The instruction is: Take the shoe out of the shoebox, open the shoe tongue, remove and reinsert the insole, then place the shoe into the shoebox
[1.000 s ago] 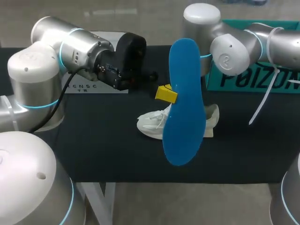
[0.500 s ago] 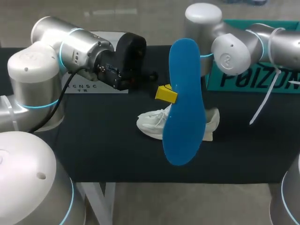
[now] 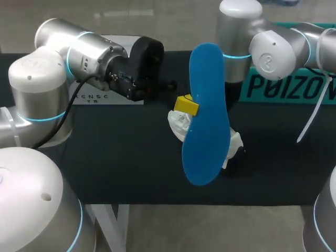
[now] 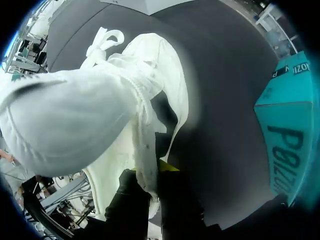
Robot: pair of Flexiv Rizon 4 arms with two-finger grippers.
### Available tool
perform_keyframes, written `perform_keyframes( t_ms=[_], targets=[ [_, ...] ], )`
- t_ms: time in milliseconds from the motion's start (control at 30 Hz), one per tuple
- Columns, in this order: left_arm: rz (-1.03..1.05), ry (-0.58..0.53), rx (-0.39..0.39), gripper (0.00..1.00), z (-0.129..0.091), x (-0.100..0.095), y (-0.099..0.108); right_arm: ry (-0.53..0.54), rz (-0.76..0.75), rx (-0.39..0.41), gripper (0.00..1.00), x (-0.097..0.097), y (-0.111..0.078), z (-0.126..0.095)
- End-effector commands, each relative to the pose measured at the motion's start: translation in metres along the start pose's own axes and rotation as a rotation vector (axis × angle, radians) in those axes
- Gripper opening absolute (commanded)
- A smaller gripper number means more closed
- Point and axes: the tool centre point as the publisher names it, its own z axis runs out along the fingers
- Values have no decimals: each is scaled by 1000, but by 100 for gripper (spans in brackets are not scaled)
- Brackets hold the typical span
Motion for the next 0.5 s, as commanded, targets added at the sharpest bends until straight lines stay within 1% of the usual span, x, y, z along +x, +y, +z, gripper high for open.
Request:
perform_keyframes(
  t_ms=[33, 67, 100, 133, 267, 300, 400, 500],
  targets=[
    [0, 0, 2, 0, 1, 0, 1, 26, 842, -152, 0, -1, -5, -5],
    [0, 0, 2, 0, 1, 0, 1, 10, 907, -145, 0, -1, -1, -5],
    [0, 0, 2, 0, 1, 0, 1, 13, 917, -179, 0, -1, 7, -7],
    [0, 0, 2, 0, 1, 0, 1, 12, 939, -196, 0, 0, 12, -8],
    [0, 0, 2, 0, 1, 0, 1, -15, 1045, -208, 0, 3, 35, -11],
    [0, 0, 2, 0, 1, 0, 1, -1, 1071, -236, 0, 4, 39, -10],
    [0, 0, 2, 0, 1, 0, 1, 23, 1135, -281, 0, 6, 44, -5],
    [0, 0, 2, 0, 1, 0, 1, 14, 1135, -265, 0, 10, 47, -1]
  ],
)
